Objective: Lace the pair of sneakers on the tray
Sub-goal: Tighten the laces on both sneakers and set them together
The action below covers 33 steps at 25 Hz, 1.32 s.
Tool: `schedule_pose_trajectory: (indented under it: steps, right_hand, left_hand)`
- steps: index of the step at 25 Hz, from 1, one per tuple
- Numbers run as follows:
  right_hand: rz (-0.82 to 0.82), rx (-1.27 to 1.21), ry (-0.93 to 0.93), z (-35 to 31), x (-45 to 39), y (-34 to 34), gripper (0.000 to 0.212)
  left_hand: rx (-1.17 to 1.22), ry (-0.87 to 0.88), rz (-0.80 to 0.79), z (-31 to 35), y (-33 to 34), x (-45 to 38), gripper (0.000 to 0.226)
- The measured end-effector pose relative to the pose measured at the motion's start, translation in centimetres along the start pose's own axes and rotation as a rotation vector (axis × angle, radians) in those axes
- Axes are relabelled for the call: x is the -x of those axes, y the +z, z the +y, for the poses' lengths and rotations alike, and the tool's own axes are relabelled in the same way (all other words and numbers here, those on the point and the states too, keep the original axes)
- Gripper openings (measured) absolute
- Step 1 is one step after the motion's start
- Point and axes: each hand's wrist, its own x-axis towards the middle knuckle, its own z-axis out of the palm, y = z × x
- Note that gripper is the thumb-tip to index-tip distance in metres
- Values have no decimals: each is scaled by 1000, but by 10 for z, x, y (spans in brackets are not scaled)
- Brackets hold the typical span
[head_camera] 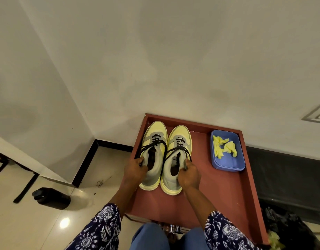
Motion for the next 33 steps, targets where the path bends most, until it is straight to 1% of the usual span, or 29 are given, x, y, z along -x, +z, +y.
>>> schedule_pose_trajectory:
  steps: [2,5,7,9,11,13,15,17,19,20,22,24,25,27,30,33]
  right_hand:
    - [-6,-37,14,2,0,-4,36]
    - [-35,-51,-9,7,0,-8,21]
    - [-55,-66,-19,12,1,-10,28]
    - [-67,-114,-13,15,3,-13,41]
    - [-68,-138,-32,17,4,-15,45]
    - [-56,-131,-59,19,2,-15,43]
    - [-39,-132,-68,21,-2,-16,41]
    - [-37,-130,-71,24,-6,-15,39]
    - [-37,-132,-73,27,-8,-14,40]
    - [-37,-142,-74,29,-7,-13,43]
    - [-33,-170,-71,34,-6,-10,53]
    - [-27,-184,-72,42,-8,-5,63]
    - [-30,-182,-71,45,-9,-4,64]
    - [-45,-186,-73,48,-10,-4,61]
    - [-50,-208,-94,46,-7,-9,50]
    - [-35,-230,-112,46,-8,-11,36]
  left_hand:
    - [25,-12,10,1,2,1,40]
    - [88,-36,46,0,6,3,34]
    - [151,-61,79,2,9,7,24]
    - [150,-67,148,2,12,9,27]
    - [96,-17,230,4,14,9,29]
    - [54,57,264,8,12,6,30]
    - [13,172,263,13,10,-2,28]
    - [-50,274,221,20,9,-14,27]
    - [-157,368,142,24,13,-31,28]
    - [-217,388,92,26,14,-39,29]
    - [-310,382,12,30,17,-53,32]
    - [-389,349,-22,34,19,-62,35]
    - [-427,342,-28,35,20,-67,36]
    - [-485,326,-58,39,22,-70,37]
    - [-517,294,-91,42,24,-72,39]
    - [-615,329,-110,45,24,-68,34]
